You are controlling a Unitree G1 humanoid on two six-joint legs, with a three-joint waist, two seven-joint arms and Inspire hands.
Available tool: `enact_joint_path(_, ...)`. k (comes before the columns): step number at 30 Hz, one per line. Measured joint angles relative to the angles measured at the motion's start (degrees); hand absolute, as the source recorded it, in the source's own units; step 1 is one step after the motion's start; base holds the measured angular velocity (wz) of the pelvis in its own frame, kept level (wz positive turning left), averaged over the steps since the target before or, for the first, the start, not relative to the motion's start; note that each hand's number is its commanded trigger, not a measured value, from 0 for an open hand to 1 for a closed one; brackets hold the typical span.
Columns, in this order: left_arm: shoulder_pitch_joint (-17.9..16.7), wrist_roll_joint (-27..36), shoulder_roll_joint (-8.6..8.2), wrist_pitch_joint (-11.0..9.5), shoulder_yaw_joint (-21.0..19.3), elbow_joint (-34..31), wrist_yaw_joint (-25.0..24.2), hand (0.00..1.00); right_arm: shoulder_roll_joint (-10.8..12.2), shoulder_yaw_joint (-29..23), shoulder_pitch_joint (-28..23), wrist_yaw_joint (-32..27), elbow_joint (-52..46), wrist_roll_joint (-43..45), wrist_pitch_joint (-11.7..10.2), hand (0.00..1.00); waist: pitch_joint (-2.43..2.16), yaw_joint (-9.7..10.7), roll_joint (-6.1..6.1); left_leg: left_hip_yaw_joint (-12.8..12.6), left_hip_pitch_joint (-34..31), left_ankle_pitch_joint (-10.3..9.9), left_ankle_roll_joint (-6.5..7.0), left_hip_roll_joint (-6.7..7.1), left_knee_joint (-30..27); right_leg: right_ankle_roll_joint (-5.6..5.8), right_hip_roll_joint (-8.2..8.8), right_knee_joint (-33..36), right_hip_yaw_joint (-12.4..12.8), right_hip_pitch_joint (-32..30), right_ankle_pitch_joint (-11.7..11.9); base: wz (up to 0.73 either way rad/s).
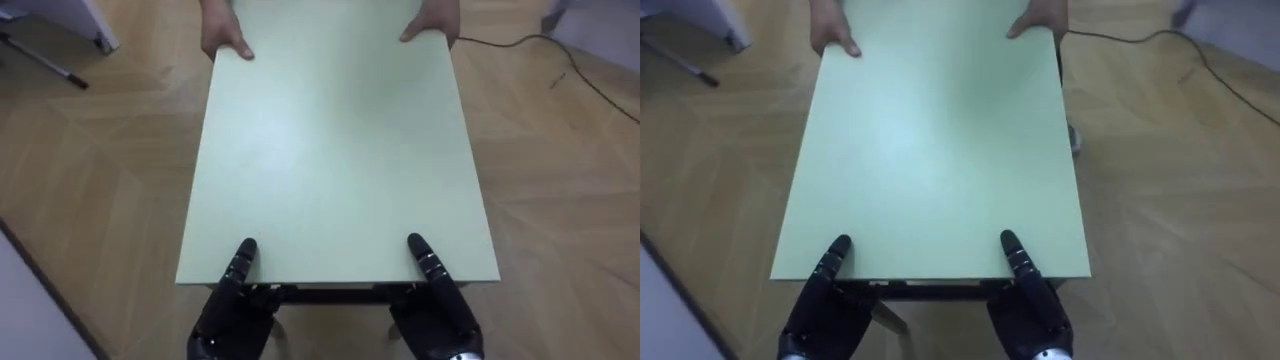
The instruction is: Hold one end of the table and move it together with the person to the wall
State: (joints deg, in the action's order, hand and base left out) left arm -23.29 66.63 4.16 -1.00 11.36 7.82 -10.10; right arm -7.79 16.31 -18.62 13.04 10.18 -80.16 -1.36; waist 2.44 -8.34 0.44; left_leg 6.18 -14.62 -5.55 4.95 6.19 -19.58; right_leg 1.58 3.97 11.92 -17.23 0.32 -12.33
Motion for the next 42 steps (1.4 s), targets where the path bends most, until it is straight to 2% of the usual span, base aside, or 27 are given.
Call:
enact_joint_path(3,-1.26,0.13,-0.35,-0.85,0.11,-1.45,-0.18,1.00,0.04,0.11,1.35,-0.07,0.74,0.54,-0.01,1.00,-0.02,-0.48,0.03,1.90,-0.66,0.97,-0.11,0.69,0.33,-0.18,-0.37,-0.27,0.08,-0.10,0.08,0.33)
enact_joint_path(4,-1.41,0.13,-0.34,-1.02,0.00,-1.58,-0.18,1.00,0.08,0.36,1.46,-0.07,0.92,0.23,-0.01,1.00,-0.03,-1.70,0.05,2.25,-0.70,1.12,-0.25,0.69,0.33,-0.32,-0.52,-0.38,-0.18,0.01,0.17,0.26)
enact_joint_path(6,-1.54,0.16,-0.08,-1.05,-0.34,-1.88,-0.18,1.00,0.41,0.63,1.45,-0.05,0.93,0.18,-0.01,1.00,-0.09,-1.82,0.18,4.11,-1.32,1.75,-0.53,1.23,0.29,-0.54,-0.69,-0.38,-1.97,0.26,0.14,0.50)
enact_joint_path(9,-0.32,0.08,-0.16,-0.92,0.04,-1.92,0.16,1.00,0.41,0.44,1.55,0.14,0.91,-0.35,-0.66,1.00,-0.35,-1.45,0.56,4.71,-2.05,5.99,-0.81,1.78,3.71,-1.72,-1.54,-0.56,-3.45,-0.35,0.54,0.99)
enact_joint_path(10,0.80,0.00,-0.10,-0.59,0.36,-1.90,0.68,1.00,0.45,-0.18,1.57,0.27,0.82,-0.48,-0.80,1.00,-0.60,-0.20,0.67,4.61,-1.82,9.72,-2.88,2.22,8.40,-3.00,-2.62,-1.89,-3.47,-0.99,1.29,1.67)
enact_joint_path(11,2.33,-0.15,-0.20,0.08,0.81,-1.58,0.94,1.00,0.45,-1.45,1.59,0.69,0.63,-0.42,-0.81,1.00,-0.69,2.34,0.94,-0.59,-2.00,13.29,-7.76,1.74,12.74,-3.91,-2.13,-4.18,-4.90,-1.37,2.72,1.74)
enact_joint_path(12,2.98,-0.30,-0.29,0.53,0.88,-1.41,0.95,1.00,0.47,-2.03,1.75,0.88,0.68,-0.34,-0.81,1.00,-0.52,2.79,1.29,-5.98,-2.61,12.03,-6.50,0.50,11.44,-4.13,-1.81,-4.20,-7.09,-1.49,2.86,1.29)
enact_joint_path(13,2.99,-0.35,-0.28,0.74,0.65,-0.92,0.93,1.00,1.01,-2.13,2.03,0.83,1.54,-0.12,-0.77,1.00,-0.56,2.79,1.38,-16.94,-3.20,5.23,-2.45,-3.07,3.97,-4.32,-1.53,-4.03,-10.12,-1.23,2.73,0.56)
enact_joint_path(14,2.31,0.12,-0.25,0.68,0.42,-0.92,0.84,1.00,1.44,-2.19,2.03,0.82,1.75,0.54,-0.39,1.00,-0.53,2.43,1.41,-22.79,-2.46,-1.69,-2.20,-7.45,-3.54,-4.56,-1.36,-3.81,-12.46,-0.55,2.27,0.31)
enact_joint_path(15,1.99,0.28,-0.24,0.65,0.30,-0.92,0.83,1.00,1.54,-2.28,2.04,0.76,1.76,0.67,-0.06,1.00,-0.50,2.30,1.48,-24.14,-1.57,-4.33,-2.62,-9.76,-6.44,-4.33,-1.21,-3.38,-13.70,-0.24,2.01,0.25)
enact_joint_path(16,1.48,0.34,-0.33,0.67,0.30,-0.93,0.78,1.00,1.52,-2.59,1.98,0.49,1.76,1.16,0.54,1.00,-0.50,2.40,1.66,-24.52,0.67,-8.19,-4.06,-13.46,-9.77,-3.90,-0.79,-1.46,-15.75,-0.23,0.99,0.47)
enact_joint_path(17,1.40,0.20,-0.78,0.75,0.47,-0.93,0.79,1.00,1.46,-3.44,1.87,0.49,1.73,1.20,1.18,1.00,-0.48,3.02,1.91,-24.22,2.04,-10.43,-5.45,-15.32,-11.38,-2.81,0.15,1.50,-17.58,-0.75,-0.34,0.62)
enact_joint_path(18,1.43,0.02,-1.15,0.81,0.47,-0.94,0.79,1.00,1.45,-3.97,1.88,0.50,1.54,1.39,1.56,1.00,-0.51,3.47,2.10,-23.71,2.06,-10.83,-5.55,-15.13,-10.91,-2.42,0.73,3.00,-18.16,-1.14,-0.94,0.73)
enact_joint_path(19,1.42,-1.06,-2.56,0.85,-0.07,-0.95,0.82,1.00,1.53,-4.58,1.88,0.50,0.98,1.94,1.69,1.00,-0.57,3.76,2.37,-23.15,2.03,-10.83,-4.38,-13.82,-8.59,-1.61,1.62,4.91,-17.92,-1.81,-1.62,0.65)
enact_joint_path(20,1.62,-1.51,-3.18,0.86,-0.34,-0.96,0.91,1.00,1.40,-4.82,1.88,0.49,0.38,2.32,1.74,1.00,-0.63,4.24,2.27,-22.07,2.10,-9.87,-3.07,-12.11,-6.38,-1.30,2.12,5.55,-17.29,-2.44,-1.64,0.63)
enact_joint_path(22,1.75,-1.88,-3.37,0.86,-0.37,-1.05,0.91,1.00,1.56,-5.22,1.88,0.48,0.17,3.50,1.74,1.00,-0.70,5.18,2.17,-20.91,2.40,-8.13,-2.42,-9.96,-3.56,-0.91,3.07,5.81,-15.62,-2.80,-1.46,0.57)
enact_joint_path(26,1.82,-2.05,-3.24,0.84,-0.69,-1.11,0.88,1.00,1.97,-5.10,2.08,0.18,0.14,3.98,1.69,1.00,-0.73,3.32,2.19,-20.40,4.36,-6.09,-1.97,-7.79,0.89,-0.63,4.79,7.60,-13.96,-3.36,-1.34,0.18)
enact_joint_path(28,1.33,-2.04,-3.28,0.84,-0.62,-1.08,0.89,1.00,1.95,-5.02,1.94,-0.14,0.14,4.22,1.69,1.00,-0.71,3.13,2.22,-19.43,5.72,-5.71,-1.82,-7.29,2.27,-0.60,5.59,10.31,-13.10,-3.79,-1.36,0.28)
enact_joint_path(30,0.63,-2.01,-3.32,0.84,-0.44,-0.98,0.90,1.00,1.98,-4.54,1.80,-0.61,0.15,4.62,1.70,1.00,-0.67,2.88,2.28,-15.90,6.28,-5.71,-1.82,-6.94,2.30,0.32,6.12,14.18,-10.48,-5.87,-2.11,0.20)
enact_joint_path(31,0.44,-1.60,-3.41,0.84,-0.78,-0.98,0.90,1.00,2.33,-4.40,2.04,-0.78,0.14,5.21,1.72,1.00,-0.66,2.49,2.24,-12.19,5.75,-5.71,-1.87,-6.41,2.13,0.33,5.21,12.07,-6.24,-8.16,-2.49,0.28)
enact_joint_path(32,0.34,-0.90,-3.28,0.84,-0.98,-0.98,0.94,1.00,2.64,-4.39,2.30,-0.91,0.14,5.59,1.72,1.00,-0.68,2.96,2.11,-10.12,4.84,-5.71,-2.10,-5.57,1.74,-0.02,4.57,8.39,-3.10,-10.01,-0.56,0.51)
enact_joint_path(33,0.38,-0.85,-3.38,0.85,-1.07,-0.81,1.16,1.00,2.45,-4.41,2.28,-0.98,0.18,5.74,1.68,1.00,-0.75,3.58,2.38,-8.80,4.53,-5.80,-2.27,-5.19,1.56,-0.65,4.75,9.09,-2.96,-10.07,0.28,1.00)
enact_joint_path(34,0.50,-0.89,-3.35,0.90,-0.73,-0.81,1.67,1.00,2.48,-4.10,2.13,-1.24,0.21,5.37,1.59,1.00,-0.89,4.60,2.51,-8.41,4.24,-5.68,-2.48,-4.48,1.70,-0.13,5.29,9.52,-3.64,-8.89,-0.05,1.23)
enact_joint_path(36,1.20,-1.08,-3.12,1.00,-0.03,-0.80,2.61,1.00,2.43,-3.99,1.85,-1.46,0.49,4.17,1.52,1.00,-0.82,6.66,2.29,-10.89,4.32,-4.86,-2.27,-4.62,2.56,0.37,5.65,9.77,-7.54,-6.77,-0.43,1.34)
enact_joint_path(37,1.43,-1.10,-2.97,1.00,0.16,-0.80,2.80,1.00,2.55,-4.02,1.62,-1.46,0.49,3.93,1.37,1.00,-0.76,7.14,2.17,-10.93,4.45,-4.69,-2.09,-4.57,2.68,0.51,5.61,9.69,-7.20,-6.26,-0.55,1.06)
enact_joint_path(38,1.87,-1.45,-2.65,1.05,0.26,-0.80,3.14,1.00,2.92,-4.21,1.23,-1.46,0.51,3.60,1.07,1.00,-0.68,7.30,1.54,-10.50,4.96,-4.53,-1.94,-4.71,3.00,0.83,5.33,9.65,-5.16,-5.72,-0.77,0.59)
enact_joint_path(42,2.45,-2.28,-2.30,1.06,0.12,-0.81,3.58,1.00,3.09,-4.03,0.45,-1.66,0.74,2.98,0.41,1.00,-0.58,5.93,0.63,-6.90,6.25,-4.54,-1.94,-4.20,3.31,0.84,4.08,8.95,-0.77,-4.30,-0.54,0.31)
